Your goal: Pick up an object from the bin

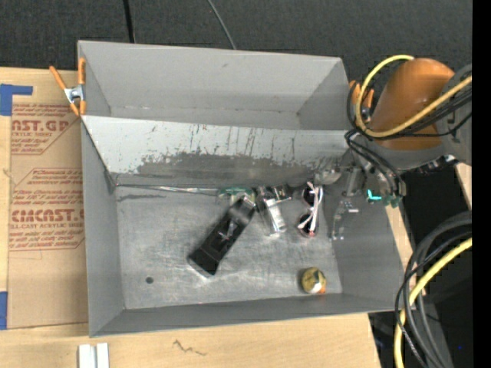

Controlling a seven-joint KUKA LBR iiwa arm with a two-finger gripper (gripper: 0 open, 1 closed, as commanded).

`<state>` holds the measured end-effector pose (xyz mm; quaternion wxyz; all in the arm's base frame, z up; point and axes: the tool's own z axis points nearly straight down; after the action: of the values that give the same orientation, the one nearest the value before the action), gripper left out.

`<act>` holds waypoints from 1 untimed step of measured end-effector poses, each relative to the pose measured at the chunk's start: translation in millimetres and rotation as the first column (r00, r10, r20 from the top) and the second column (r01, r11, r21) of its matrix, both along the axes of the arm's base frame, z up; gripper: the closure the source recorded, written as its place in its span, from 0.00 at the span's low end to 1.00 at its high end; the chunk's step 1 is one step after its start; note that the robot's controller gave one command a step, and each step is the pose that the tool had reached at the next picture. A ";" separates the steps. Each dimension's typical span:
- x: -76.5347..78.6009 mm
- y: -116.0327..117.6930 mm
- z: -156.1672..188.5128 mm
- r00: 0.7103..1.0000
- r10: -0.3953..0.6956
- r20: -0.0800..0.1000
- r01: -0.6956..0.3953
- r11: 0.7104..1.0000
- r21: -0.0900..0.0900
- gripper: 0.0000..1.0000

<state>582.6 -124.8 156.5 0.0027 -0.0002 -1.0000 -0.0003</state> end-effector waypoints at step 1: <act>1.9 0.3 4.4 1.000 0.001 0.007 -0.001 1.000 -0.001 0.00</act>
Offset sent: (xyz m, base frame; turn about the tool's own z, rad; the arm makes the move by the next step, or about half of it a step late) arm -0.0169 0.0159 -0.0795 -0.4860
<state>584.5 -124.5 160.8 -0.0009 0.0003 -1.0000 0.0003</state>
